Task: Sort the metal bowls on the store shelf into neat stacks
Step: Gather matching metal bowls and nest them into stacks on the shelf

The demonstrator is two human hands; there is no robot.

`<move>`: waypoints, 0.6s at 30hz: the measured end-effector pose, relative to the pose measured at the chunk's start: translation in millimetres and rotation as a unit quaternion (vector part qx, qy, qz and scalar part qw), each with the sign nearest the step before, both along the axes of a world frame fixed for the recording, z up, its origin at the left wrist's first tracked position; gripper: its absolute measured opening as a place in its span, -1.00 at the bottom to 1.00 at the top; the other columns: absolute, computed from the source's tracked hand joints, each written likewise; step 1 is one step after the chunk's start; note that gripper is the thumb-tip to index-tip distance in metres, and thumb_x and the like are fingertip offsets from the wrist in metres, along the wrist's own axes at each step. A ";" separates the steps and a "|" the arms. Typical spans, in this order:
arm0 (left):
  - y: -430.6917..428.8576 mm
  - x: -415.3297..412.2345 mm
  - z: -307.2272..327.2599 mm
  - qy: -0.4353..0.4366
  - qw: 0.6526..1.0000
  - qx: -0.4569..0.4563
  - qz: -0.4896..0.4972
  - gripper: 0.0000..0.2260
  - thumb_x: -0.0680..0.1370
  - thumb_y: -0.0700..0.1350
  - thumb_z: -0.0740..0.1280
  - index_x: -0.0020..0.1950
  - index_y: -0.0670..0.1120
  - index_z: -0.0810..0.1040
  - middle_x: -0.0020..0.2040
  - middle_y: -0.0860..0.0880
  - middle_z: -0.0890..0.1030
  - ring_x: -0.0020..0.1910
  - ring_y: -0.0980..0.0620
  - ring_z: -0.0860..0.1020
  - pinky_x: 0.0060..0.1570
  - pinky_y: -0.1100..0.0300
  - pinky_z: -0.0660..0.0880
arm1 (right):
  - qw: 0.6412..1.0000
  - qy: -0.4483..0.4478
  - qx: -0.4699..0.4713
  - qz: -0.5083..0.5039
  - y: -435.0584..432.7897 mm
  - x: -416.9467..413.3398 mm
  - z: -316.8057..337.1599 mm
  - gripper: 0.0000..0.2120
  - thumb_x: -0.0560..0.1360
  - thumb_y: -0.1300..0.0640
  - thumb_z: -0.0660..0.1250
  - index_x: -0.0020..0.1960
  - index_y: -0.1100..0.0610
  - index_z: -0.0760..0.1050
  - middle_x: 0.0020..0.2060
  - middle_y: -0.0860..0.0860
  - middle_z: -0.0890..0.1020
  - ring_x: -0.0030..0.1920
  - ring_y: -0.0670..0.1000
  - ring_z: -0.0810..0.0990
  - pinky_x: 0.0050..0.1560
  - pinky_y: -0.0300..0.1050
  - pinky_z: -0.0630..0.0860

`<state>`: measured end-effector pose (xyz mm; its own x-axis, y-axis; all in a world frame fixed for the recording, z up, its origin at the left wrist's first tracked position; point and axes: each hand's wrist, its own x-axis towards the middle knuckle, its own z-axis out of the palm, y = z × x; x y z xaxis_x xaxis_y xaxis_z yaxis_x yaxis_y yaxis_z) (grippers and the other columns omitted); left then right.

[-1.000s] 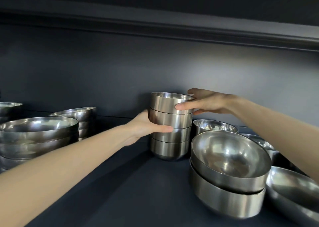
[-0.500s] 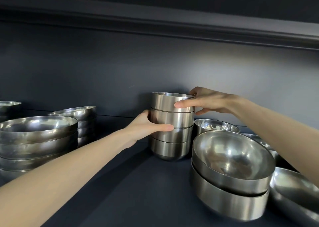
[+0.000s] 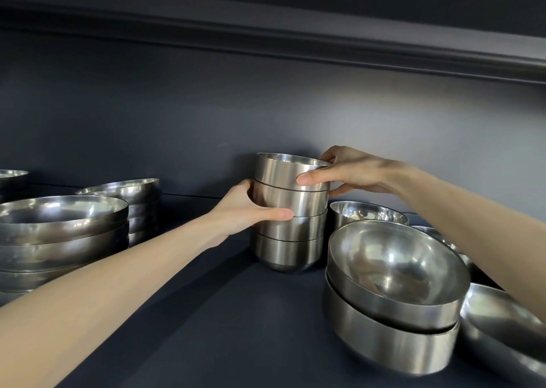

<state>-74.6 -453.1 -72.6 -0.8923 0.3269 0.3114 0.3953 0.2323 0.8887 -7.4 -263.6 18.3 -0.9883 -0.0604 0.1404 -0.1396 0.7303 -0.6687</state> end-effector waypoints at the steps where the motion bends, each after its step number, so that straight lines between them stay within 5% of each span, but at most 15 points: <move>1: -0.6 -0.2 -0.3 0.003 1.000 0.000 0.002 -0.24 0.18 0.03 0.63 0.32 0.00 0.43 0.13 0.15 0.60 0.10 0.17 0.57 0.06 0.21 0.51 | 1.000 -0.003 0.000 0.005 0.2 -0.4 0.3 -0.56 0.38 0.02 0.48 0.13 0.24 0.47 0.01 0.15 0.58 0.04 -0.04 0.59 0.16 -0.06 0.56; 4: -3.3 -1.0 -0.4 0.008 1.000 -0.003 0.004 -0.28 0.18 0.02 0.62 0.28 0.01 0.45 0.10 0.18 0.60 0.10 0.21 0.55 0.08 0.27 0.47 | 0.999 -0.008 -0.020 0.029 -1.1 -1.5 0.1 -0.79 0.41 0.06 0.46 -0.17 0.02 0.41 -0.12 -0.04 0.59 -0.08 -0.13 0.58 0.13 -0.10 0.55; 8: -12.2 -2.8 0.2 0.015 1.000 -0.012 0.006 -0.32 0.20 0.00 0.63 0.27 0.03 0.46 0.10 0.20 0.60 0.10 0.25 0.54 0.02 0.33 0.43 | 0.998 -0.006 -0.038 0.050 -4.6 -5.2 -1.3 -0.81 0.40 0.08 0.48 -0.10 0.06 0.48 -0.14 -0.06 0.67 -0.10 -0.11 0.65 0.13 -0.09 0.57; 13: -27.3 -4.3 0.3 0.011 1.000 -0.014 0.016 -0.32 0.21 0.00 0.62 0.28 0.04 0.47 0.09 0.22 0.60 0.09 0.26 0.54 0.05 0.31 0.44 | 0.998 -0.008 -0.027 0.056 -18.1 -11.7 -1.0 -0.60 0.32 0.00 0.52 0.02 0.12 0.46 -0.01 0.01 0.68 0.04 -0.06 0.64 0.18 -0.04 0.55; 18: -36.1 -2.7 -5.8 -0.005 1.000 0.016 0.008 -0.27 0.26 -0.06 0.61 0.37 0.04 0.39 0.13 0.20 0.59 0.11 0.24 0.54 0.05 0.31 0.45 | 0.997 -0.038 -0.007 0.072 -29.7 -10.2 7.5 -0.76 0.42 0.07 0.46 -0.09 0.02 0.38 -0.08 -0.12 0.59 -0.01 -0.16 0.58 0.17 -0.14 0.50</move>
<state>-77.3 -489.2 -78.4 -0.9002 0.3030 0.3126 0.3828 0.2088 0.8999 -17.7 -293.3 25.8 -0.9775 -0.1999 0.0671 -0.1900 0.6965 -0.6920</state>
